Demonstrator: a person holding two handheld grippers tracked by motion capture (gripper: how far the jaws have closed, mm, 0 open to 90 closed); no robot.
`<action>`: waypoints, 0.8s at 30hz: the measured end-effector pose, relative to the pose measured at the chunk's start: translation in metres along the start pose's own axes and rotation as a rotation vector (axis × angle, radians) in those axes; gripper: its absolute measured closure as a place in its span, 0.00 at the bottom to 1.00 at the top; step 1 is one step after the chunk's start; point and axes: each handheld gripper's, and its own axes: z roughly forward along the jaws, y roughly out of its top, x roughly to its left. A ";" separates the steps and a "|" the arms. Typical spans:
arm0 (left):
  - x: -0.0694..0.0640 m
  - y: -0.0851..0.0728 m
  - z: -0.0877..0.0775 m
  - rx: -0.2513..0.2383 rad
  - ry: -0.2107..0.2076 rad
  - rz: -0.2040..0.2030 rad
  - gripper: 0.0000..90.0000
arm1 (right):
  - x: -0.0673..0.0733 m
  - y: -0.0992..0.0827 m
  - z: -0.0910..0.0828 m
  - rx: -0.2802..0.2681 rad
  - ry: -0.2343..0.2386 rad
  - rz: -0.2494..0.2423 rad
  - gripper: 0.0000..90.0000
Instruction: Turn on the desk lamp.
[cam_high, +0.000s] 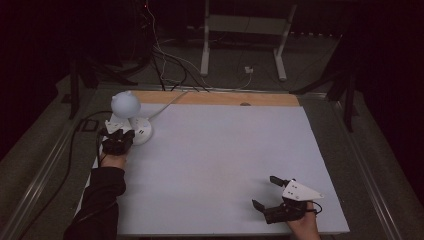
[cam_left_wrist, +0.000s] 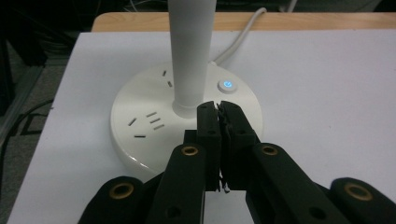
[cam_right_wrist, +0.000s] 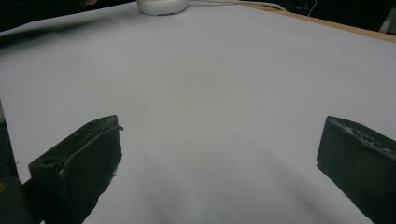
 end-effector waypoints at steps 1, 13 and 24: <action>0.000 0.000 0.000 0.004 -0.004 0.001 1.00 | 0.000 0.000 0.000 0.000 0.000 0.000 0.00; -0.001 -0.005 0.008 0.013 -0.002 0.055 1.00 | 0.000 0.000 0.001 0.004 0.002 0.004 0.00; 0.002 -0.008 0.014 0.026 0.000 0.058 1.00 | 0.000 -0.001 0.001 0.005 0.002 0.007 0.00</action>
